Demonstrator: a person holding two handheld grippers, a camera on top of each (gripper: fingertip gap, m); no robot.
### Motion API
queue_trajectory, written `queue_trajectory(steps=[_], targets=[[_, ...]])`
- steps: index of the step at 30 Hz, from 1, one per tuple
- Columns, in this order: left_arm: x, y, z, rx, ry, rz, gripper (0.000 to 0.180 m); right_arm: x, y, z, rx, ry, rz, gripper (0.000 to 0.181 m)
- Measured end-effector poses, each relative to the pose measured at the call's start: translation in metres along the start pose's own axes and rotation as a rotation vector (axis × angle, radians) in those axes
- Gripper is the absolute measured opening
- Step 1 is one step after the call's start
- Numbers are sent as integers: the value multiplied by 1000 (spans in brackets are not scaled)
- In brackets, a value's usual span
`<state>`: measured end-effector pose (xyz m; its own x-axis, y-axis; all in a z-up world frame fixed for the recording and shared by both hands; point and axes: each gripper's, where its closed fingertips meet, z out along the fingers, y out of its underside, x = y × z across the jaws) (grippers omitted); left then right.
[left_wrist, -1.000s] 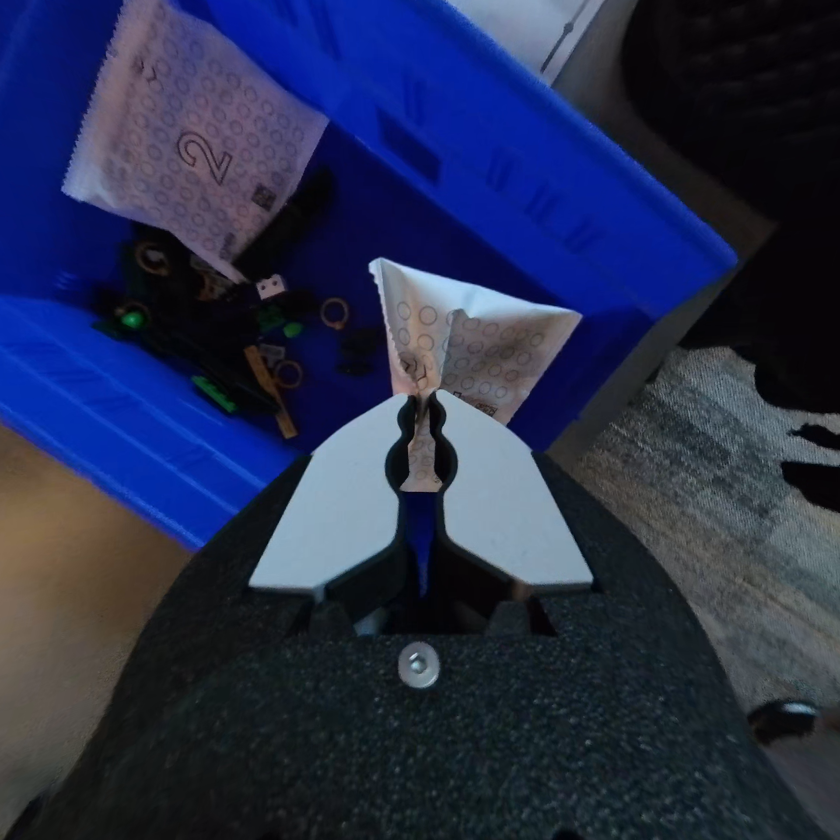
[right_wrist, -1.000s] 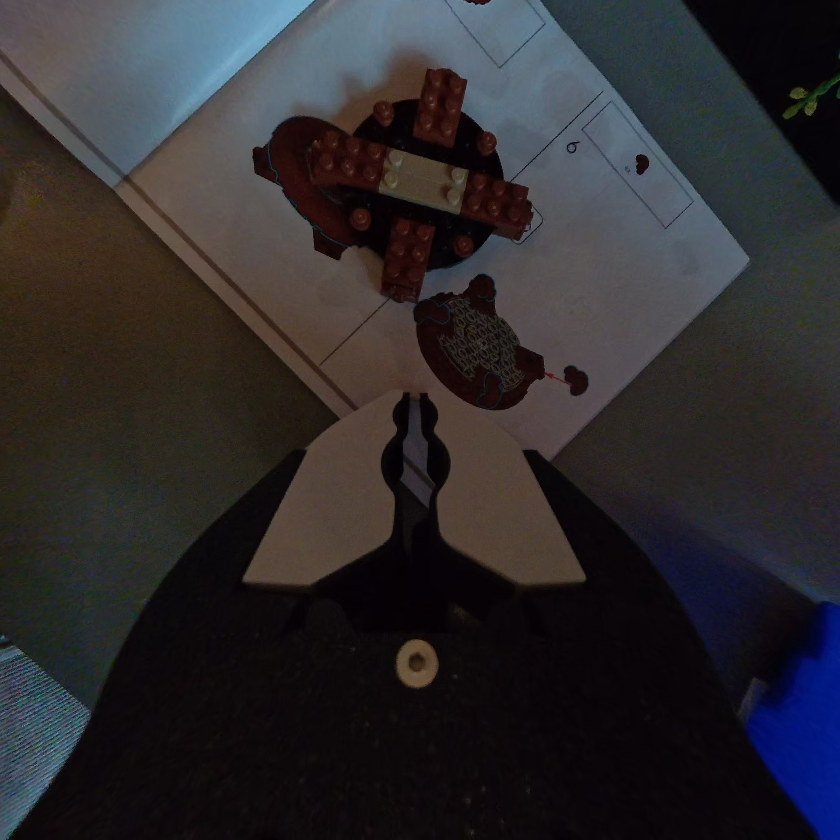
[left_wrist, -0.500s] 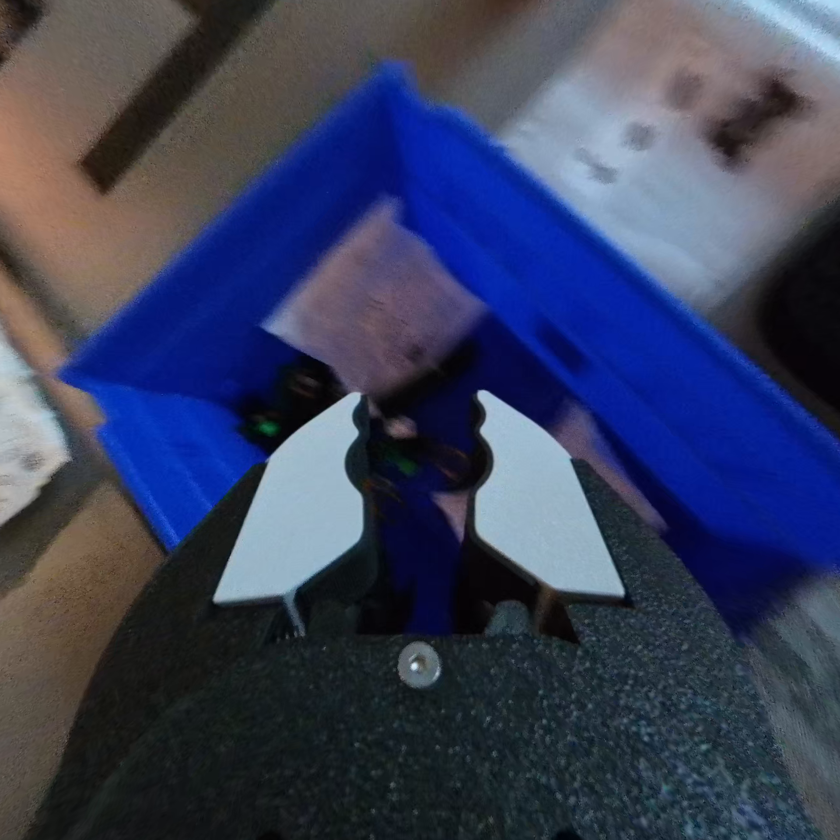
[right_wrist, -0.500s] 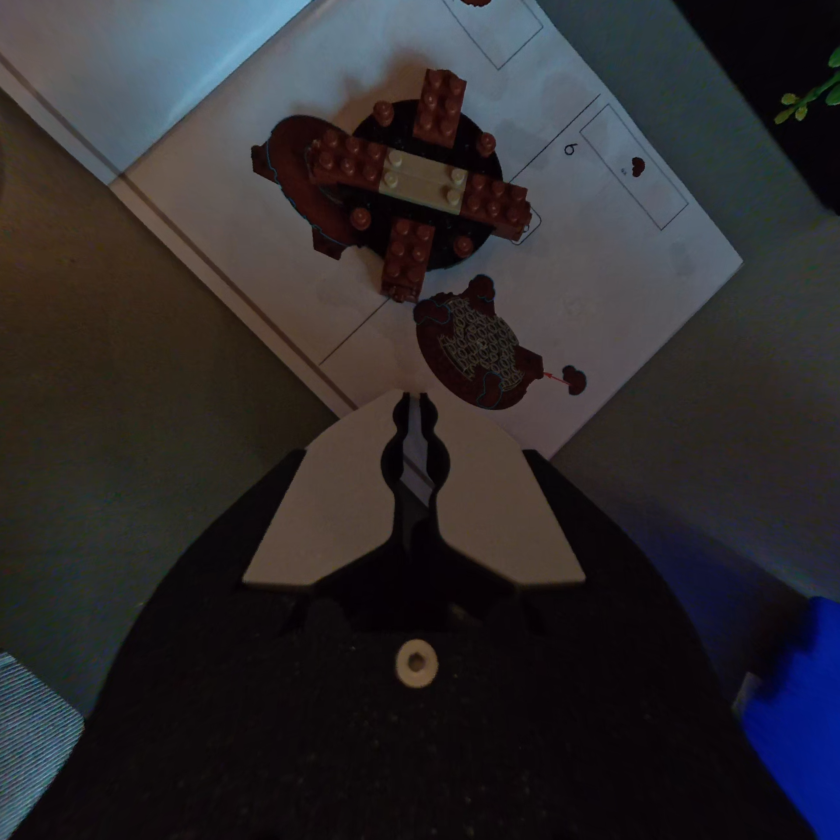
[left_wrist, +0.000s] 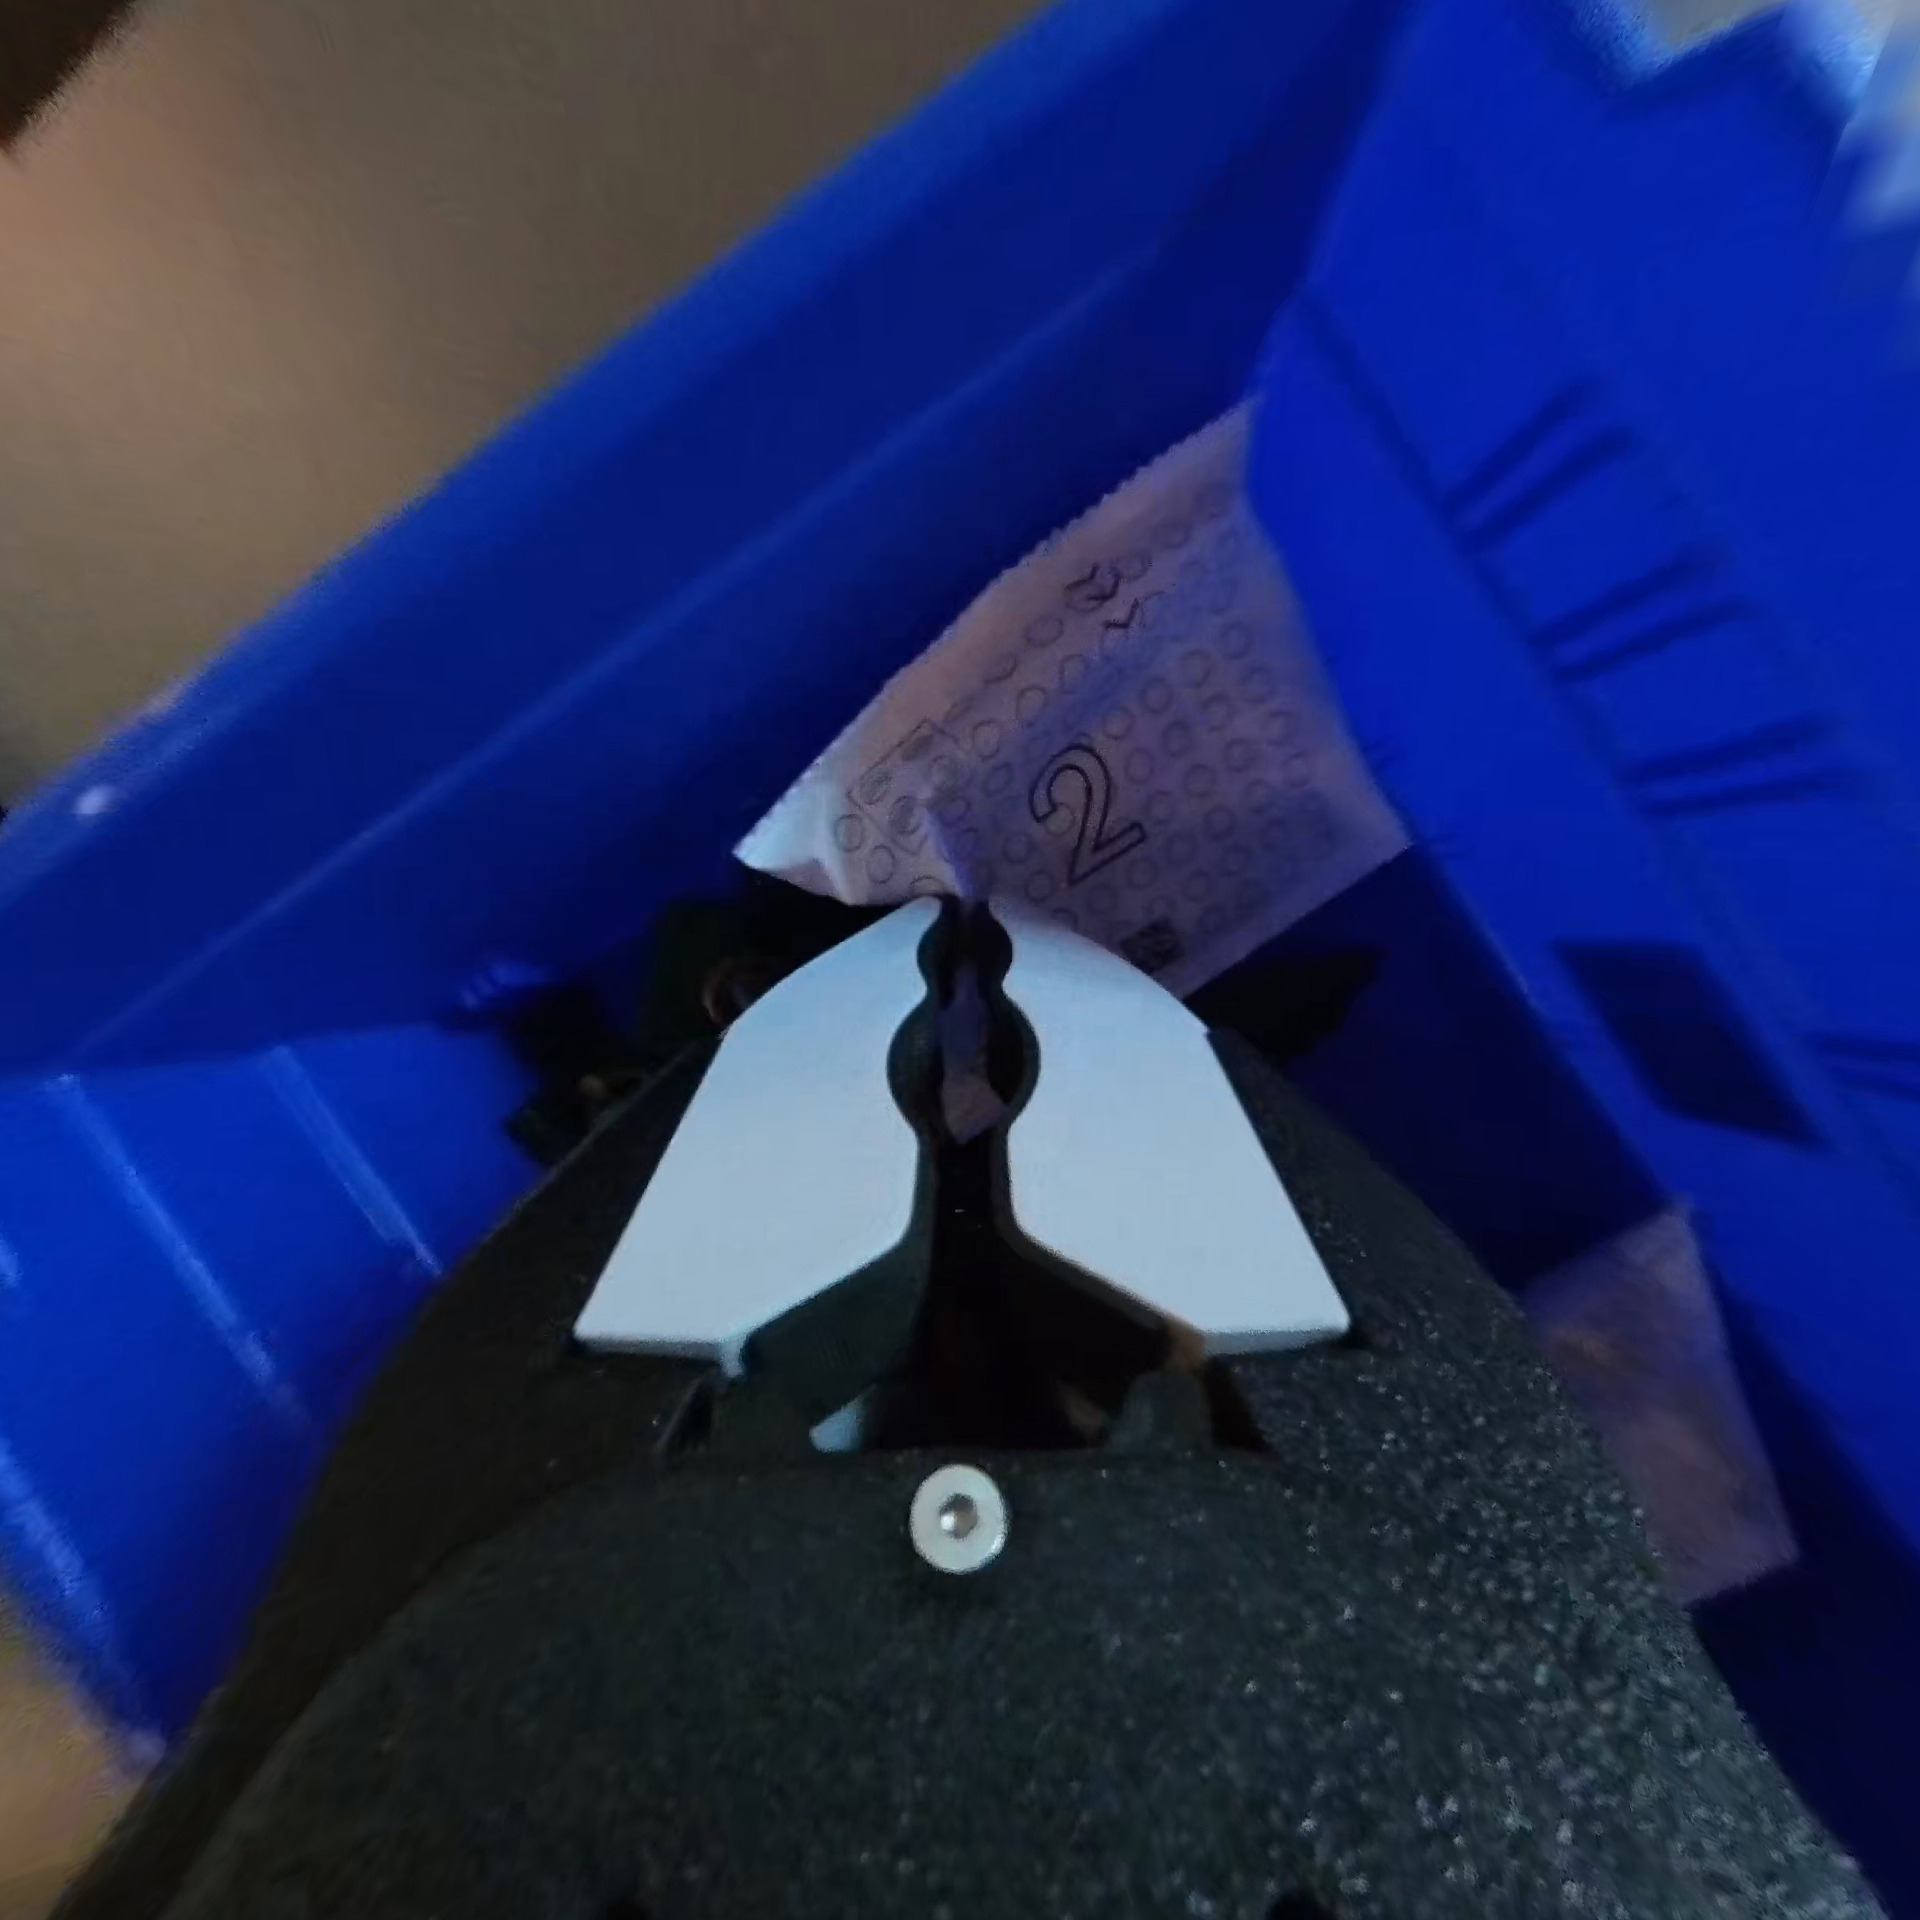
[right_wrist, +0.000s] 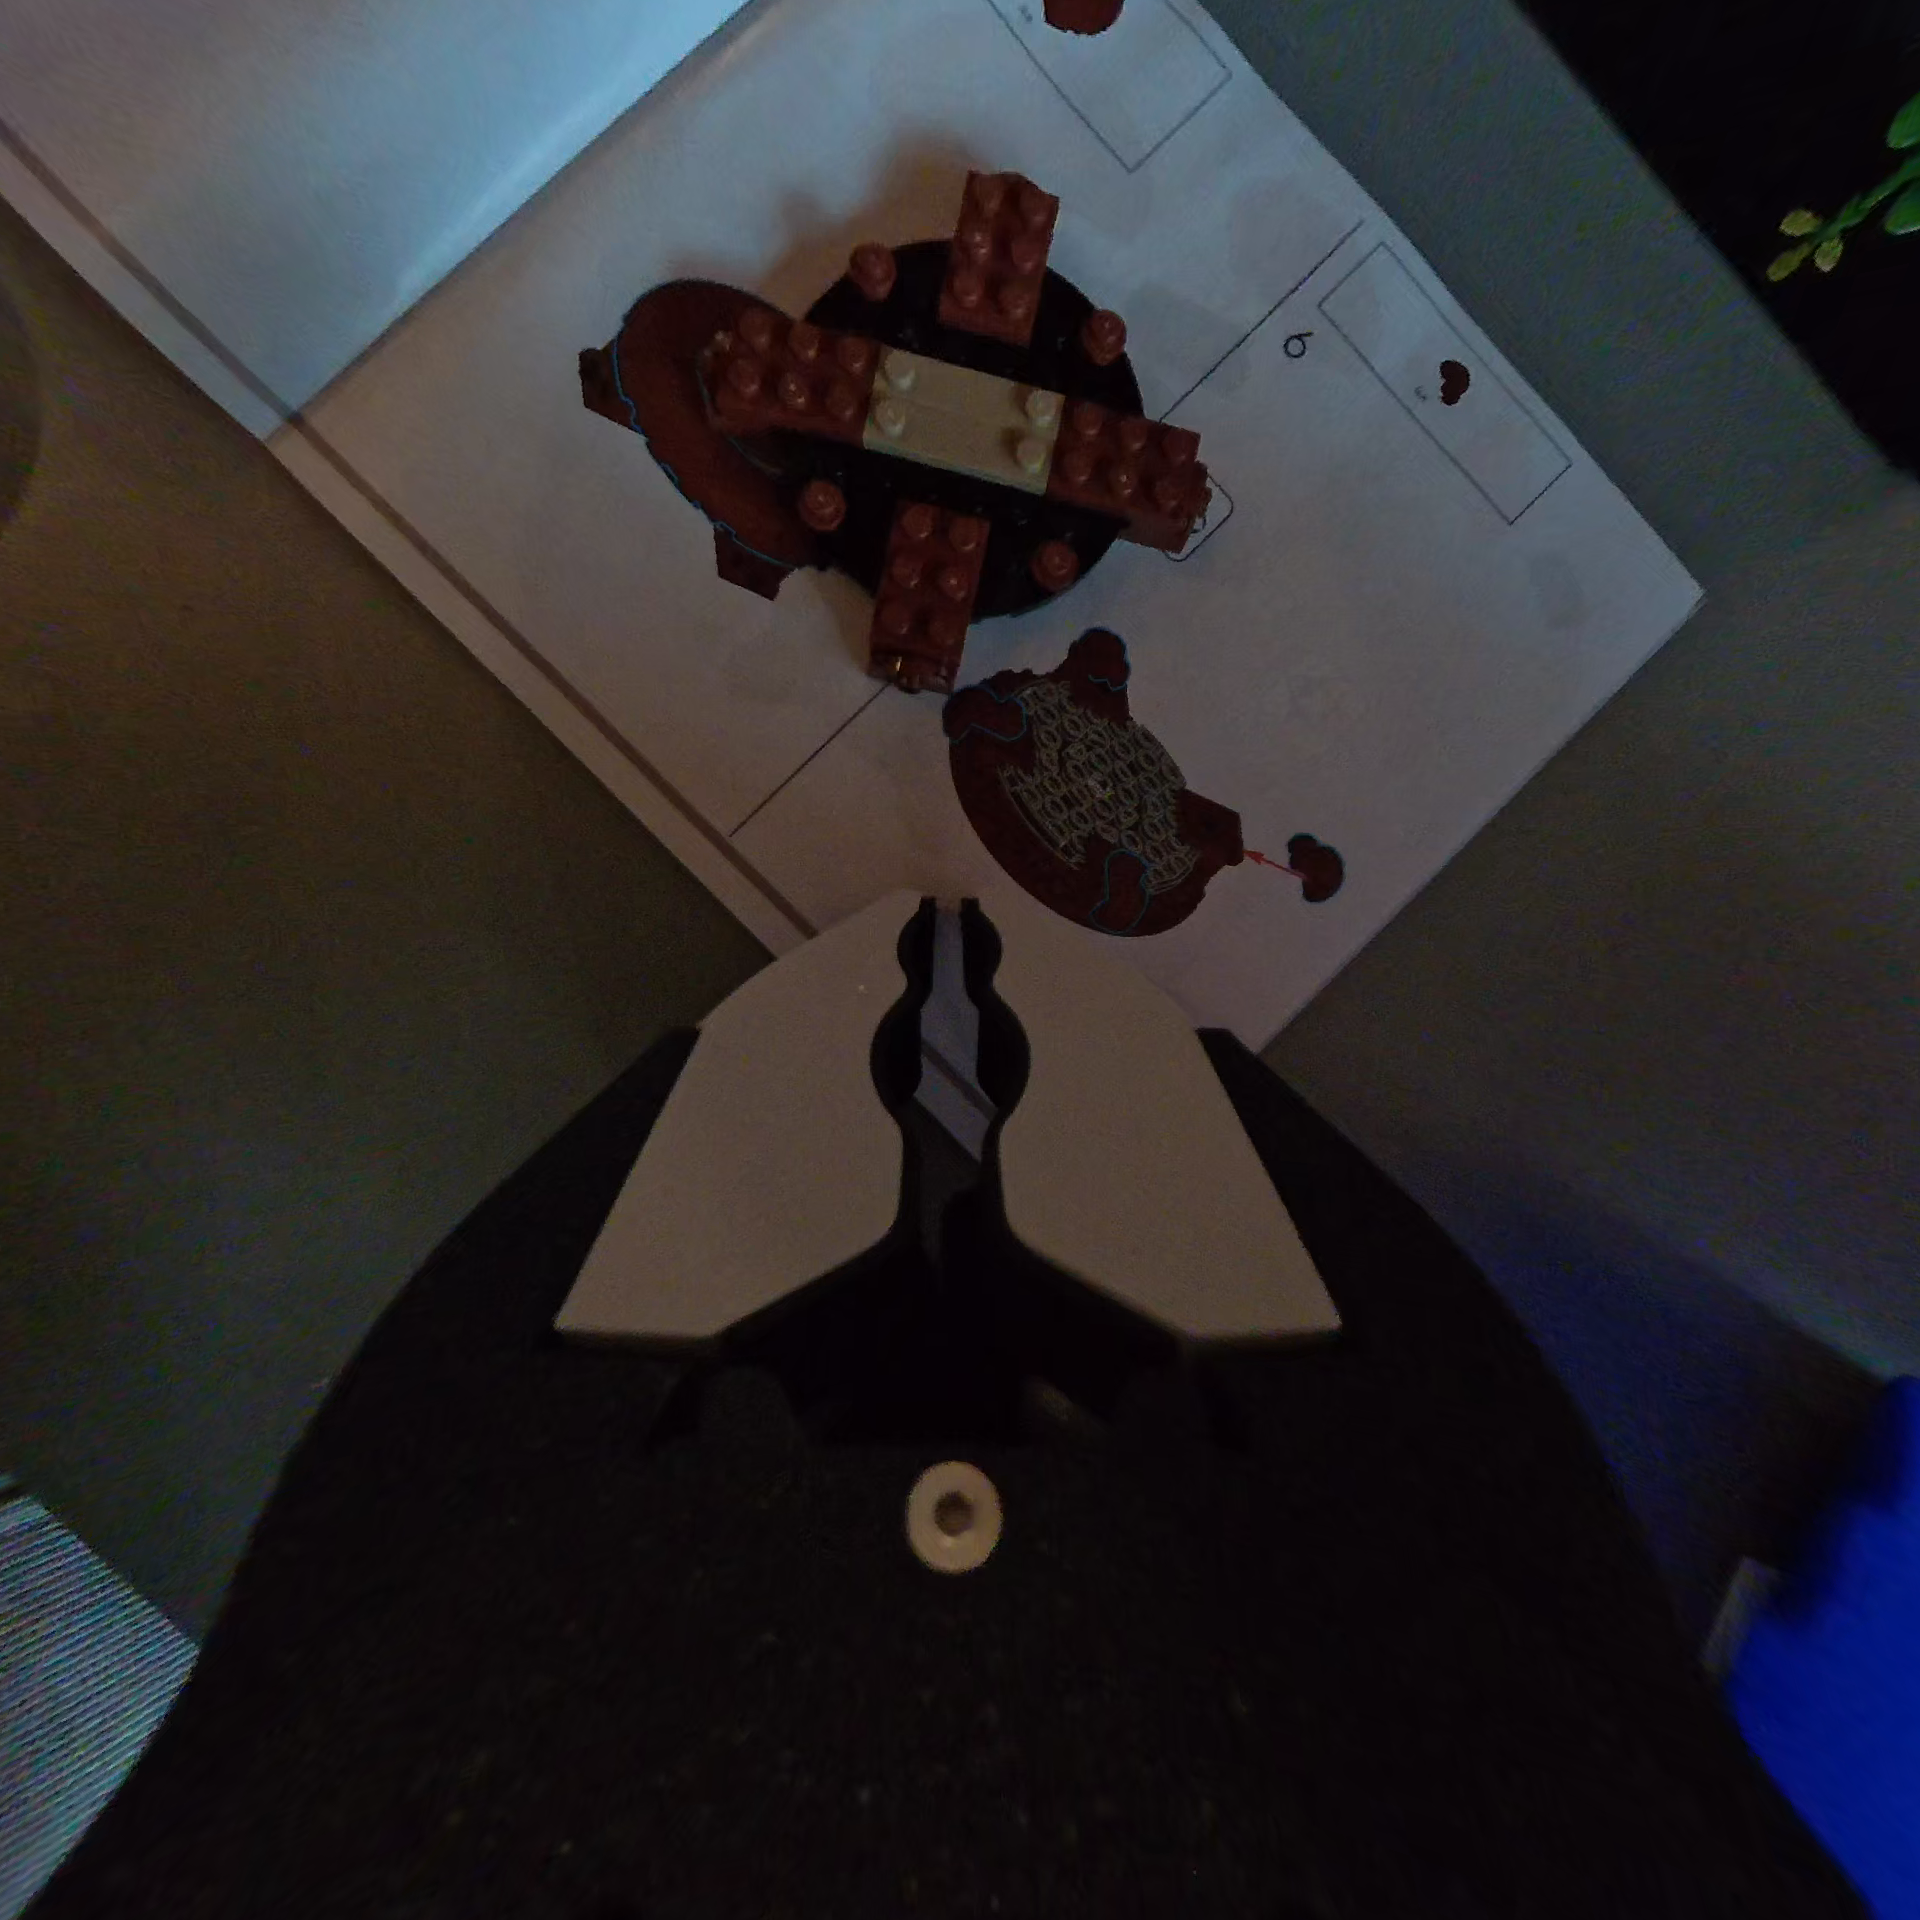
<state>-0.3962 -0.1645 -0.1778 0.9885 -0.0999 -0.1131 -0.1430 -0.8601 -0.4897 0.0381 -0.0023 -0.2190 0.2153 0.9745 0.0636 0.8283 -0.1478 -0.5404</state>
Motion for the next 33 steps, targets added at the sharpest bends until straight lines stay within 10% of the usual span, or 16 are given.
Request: queue_trajectory(steps=[1, 10, 33], targets=[[1, -3, -6, 28, -3, 2, 1, 0, 0, 0, 2, -5, 5, 4], [-21, -17, -160, 249, -221, -15, 2, 0, 0, 0, -2, -10, -2, 4], [55, 69, -125, 13, 10, -51, 3, 0, 0, 0, 7, 2, -4, 4]])
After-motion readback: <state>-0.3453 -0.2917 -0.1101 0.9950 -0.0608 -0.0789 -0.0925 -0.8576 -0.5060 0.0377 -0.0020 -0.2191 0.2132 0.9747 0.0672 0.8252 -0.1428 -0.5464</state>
